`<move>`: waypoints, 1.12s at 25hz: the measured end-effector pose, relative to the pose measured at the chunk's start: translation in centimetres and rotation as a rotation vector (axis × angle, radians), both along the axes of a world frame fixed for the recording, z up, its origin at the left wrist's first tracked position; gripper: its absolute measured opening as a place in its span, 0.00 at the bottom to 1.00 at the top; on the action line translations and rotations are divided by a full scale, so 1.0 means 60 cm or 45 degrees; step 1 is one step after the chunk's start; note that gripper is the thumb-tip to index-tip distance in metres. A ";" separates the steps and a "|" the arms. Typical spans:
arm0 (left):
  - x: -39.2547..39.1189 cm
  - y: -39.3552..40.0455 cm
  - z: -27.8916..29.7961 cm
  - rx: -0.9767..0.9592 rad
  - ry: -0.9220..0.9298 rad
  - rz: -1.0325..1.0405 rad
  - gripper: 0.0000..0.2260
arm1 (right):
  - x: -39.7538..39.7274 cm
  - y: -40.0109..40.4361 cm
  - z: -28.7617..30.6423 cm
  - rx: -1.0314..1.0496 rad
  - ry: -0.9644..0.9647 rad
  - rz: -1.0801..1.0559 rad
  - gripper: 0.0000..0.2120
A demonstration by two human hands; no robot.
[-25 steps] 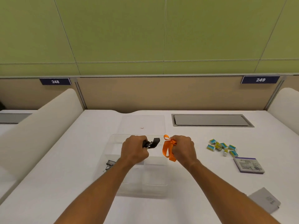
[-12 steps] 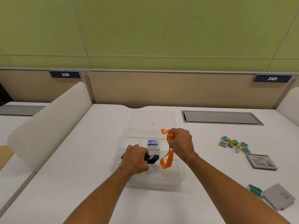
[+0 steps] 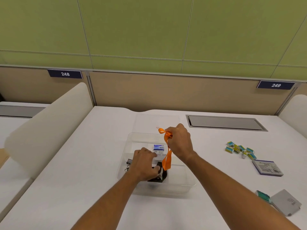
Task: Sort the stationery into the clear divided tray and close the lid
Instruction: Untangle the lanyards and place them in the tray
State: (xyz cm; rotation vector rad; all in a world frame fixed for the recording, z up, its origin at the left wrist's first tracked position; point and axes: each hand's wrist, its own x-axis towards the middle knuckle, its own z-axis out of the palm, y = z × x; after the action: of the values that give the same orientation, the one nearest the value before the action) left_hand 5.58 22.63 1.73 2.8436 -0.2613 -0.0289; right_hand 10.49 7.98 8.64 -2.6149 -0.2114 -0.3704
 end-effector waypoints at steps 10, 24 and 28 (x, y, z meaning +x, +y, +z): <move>-0.001 0.083 -0.003 -0.147 -0.194 0.212 0.27 | -0.037 0.049 -0.115 -0.371 0.423 0.231 0.08; 0.005 0.028 -0.011 -0.055 -0.094 -0.003 0.38 | -0.065 -0.017 -0.105 -0.222 0.368 0.213 0.35; 0.004 -0.009 -0.018 0.049 -0.086 -0.100 0.39 | -0.092 -0.064 -0.113 -0.333 0.309 0.086 0.40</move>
State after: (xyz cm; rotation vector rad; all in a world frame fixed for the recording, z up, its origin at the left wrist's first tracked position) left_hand 5.82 22.08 0.62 2.8743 -0.3910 0.0461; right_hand 4.96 4.14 1.88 -2.8689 -0.2810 0.0014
